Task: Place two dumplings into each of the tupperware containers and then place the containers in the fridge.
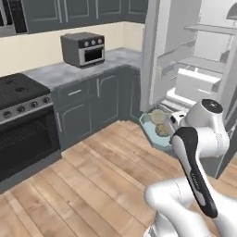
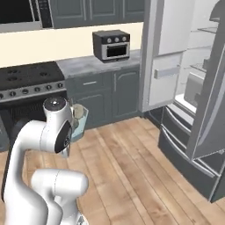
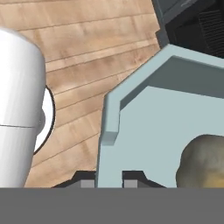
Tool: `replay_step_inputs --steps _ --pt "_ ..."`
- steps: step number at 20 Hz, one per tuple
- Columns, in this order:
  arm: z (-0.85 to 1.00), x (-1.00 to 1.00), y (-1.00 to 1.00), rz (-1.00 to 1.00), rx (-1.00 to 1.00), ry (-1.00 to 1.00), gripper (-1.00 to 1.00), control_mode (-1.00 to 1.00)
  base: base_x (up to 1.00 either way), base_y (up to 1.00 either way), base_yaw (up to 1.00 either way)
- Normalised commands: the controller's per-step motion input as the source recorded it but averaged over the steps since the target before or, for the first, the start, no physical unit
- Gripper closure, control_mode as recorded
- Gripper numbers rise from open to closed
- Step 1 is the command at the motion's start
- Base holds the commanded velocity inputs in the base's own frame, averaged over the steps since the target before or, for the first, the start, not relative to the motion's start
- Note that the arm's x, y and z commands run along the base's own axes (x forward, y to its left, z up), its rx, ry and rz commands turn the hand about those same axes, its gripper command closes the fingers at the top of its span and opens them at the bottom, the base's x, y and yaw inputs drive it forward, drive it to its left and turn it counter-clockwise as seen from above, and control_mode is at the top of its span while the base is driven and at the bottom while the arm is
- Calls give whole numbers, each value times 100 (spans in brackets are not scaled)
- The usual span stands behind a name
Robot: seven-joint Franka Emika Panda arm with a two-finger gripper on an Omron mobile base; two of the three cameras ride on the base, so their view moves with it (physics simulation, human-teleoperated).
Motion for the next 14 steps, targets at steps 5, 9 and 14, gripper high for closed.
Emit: replay_step_inputs --steps 5,9,14 --pt "0 0 0 0 0 0 100 100 100 34 -48" --pt "0 0 0 0 0 0 100 100 90 19 -64" --pt "0 0 0 0 0 0 100 100 76 8 -70"
